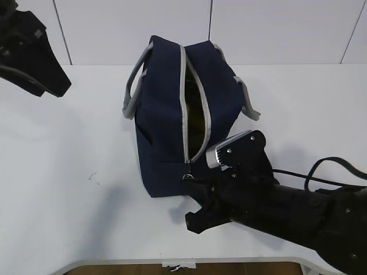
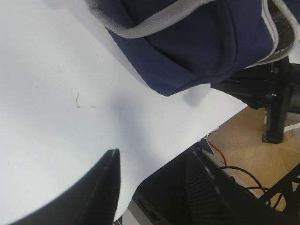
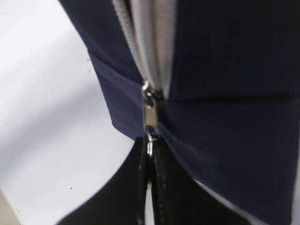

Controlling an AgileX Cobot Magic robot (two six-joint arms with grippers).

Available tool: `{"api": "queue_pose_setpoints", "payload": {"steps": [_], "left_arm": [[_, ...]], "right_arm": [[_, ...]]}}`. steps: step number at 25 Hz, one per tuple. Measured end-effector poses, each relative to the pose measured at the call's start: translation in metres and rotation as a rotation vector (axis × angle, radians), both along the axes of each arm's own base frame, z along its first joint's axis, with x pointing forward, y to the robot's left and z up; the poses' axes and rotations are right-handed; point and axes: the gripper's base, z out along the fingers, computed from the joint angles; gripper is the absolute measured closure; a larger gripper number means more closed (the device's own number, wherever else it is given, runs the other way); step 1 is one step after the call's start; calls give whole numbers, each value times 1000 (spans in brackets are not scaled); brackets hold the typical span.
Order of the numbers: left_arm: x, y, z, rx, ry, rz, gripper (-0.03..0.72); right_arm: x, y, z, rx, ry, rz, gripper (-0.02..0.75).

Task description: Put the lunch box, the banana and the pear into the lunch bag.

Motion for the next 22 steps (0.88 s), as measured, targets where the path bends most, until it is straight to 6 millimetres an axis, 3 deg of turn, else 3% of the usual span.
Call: {"api": "queue_pose_setpoints", "payload": {"steps": [5,17,22], "left_arm": [[0,-1,1,-18,5,0,337],[-1,-4,2,-53,16,0,338],[-1,-5,2,-60,18,0,338]], "right_arm": [[-3,-3,23,30,-3,-17,737],[-10,-9,53,67,-1,-47,737],[-3,-6,74,63,-18,-57,737]]}}
